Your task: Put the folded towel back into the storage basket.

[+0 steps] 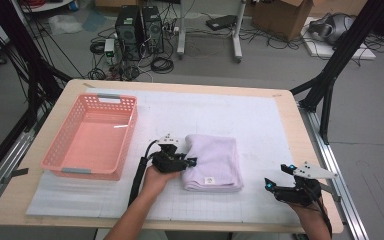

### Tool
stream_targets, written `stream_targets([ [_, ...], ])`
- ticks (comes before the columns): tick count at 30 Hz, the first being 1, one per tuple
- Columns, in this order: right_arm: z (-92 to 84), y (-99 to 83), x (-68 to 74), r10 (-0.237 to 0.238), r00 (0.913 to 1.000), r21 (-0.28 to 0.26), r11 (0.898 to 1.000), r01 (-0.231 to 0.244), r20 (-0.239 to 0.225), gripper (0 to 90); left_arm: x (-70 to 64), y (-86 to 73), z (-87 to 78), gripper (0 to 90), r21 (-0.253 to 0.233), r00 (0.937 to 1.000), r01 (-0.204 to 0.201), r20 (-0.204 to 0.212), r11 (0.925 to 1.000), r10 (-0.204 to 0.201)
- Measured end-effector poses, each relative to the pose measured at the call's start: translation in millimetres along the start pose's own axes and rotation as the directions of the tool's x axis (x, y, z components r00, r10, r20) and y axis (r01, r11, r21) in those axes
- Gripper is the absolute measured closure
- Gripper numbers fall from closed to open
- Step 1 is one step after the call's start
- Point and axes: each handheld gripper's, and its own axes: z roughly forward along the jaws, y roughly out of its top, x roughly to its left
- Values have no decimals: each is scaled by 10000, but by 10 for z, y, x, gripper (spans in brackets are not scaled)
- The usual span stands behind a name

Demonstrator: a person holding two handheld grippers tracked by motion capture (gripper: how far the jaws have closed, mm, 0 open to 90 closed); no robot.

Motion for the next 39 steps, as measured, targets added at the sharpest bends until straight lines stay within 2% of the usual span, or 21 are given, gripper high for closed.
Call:
stream_targets([
  [5,10,0,6,8,10000,22,10000,-8,-54,196,81,-73,-87,673,-130,9995,280,-153,9995,-282],
  [7,18,2,12,26,10000,58,10000,-25,-77,196,66,-73,-56,596,1,9985,405,-378,9992,-404],
  [10,28,8,26,-2,9999,74,10000,2,-114,196,50,-69,-6,439,247,9964,740,-428,9970,-729],
  [11,31,10,25,-23,9999,65,10000,24,-115,196,50,-69,-6,426,247,9964,740,-428,9970,-729],
  [12,33,12,25,-30,9999,67,10000,31,-117,196,33,-62,7,425,217,9937,975,-568,9950,-961],
  [14,36,15,24,-48,9999,68,10000,49,-141,196,33,-61,12,465,223,9922,1060,-689,9941,-1043],
  [17,37,19,24,-39,9999,52,10000,39,-139,196,42,-64,18,618,202,9917,1199,-491,9926,-1187],
  [19,36,20,24,-13,9999,31,10000,13,-137,196,36,-62,14,663,169,9925,1145,-461,9933,-1136],
  [22,23,17,13,75,9999,-4,10000,-75,-132,196,18,-59,-18,683,-137,9973,677,-287,9976,-680],
  [23,23,15,9,56,9999,-35,10000,-57,-123,196,18,-59,-18,686,-137,9973,677,-287,9976,-680],
  [25,20,14,7,62,9999,-28,10000,-63,-124,196,-8,-49,-47,688,-415,9994,280,-214,9987,-290],
  [26,18,12,5,78,9999,-27,10000,-78,-118,196,-45,-36,-77,691,-781,10000,-12,-76,9969,6],
  [27,18,12,4,66,9999,-24,10000,-66,-116,196,-45,-36,-77,692,-781,10000,-12,-76,9969,6],
  [28,18,13,5,85,9999,-32,10000,-85,-120,196,-83,-18,-117,694,-1100,9993,-361,12,9933,364],
  [30,18,13,5,55,9999,-45,10000,-55,-126,196,-126,1,-162,695,-1427,9969,-761,63,9868,778],
  [31,18,13,7,90,9999,-34,10000,-91,-116,196,-126,1,-162,697,-1427,9969,-761,63,9868,778],
  [32,19,12,7,90,9999,-28,10000,-90,-118,196,-175,27,-209,697,-1690,9919,-1242,47,9778,1269],
  [33,19,11,8,95,9999,-8,10000,-95,-125,196,-198,43,-235,698,-1801,9885,-1477,57,9725,1511],
  [34,24,10,6,51,9999,-55,10000,-52,-114,196,-198,43,-235,698,-1801,9885,-1477,57,9725,1511],
  [35,24,12,9,77,9999,-28,10000,-77,-126,196,-245,74,-287,698,-2025,9812,-1886,28,9610,1931],
  [39,23,14,10,107,9998,-66,9999,-109,-188,196,-322,135,-377,698,-2186,9698,-2371,35,9466,2437],
])
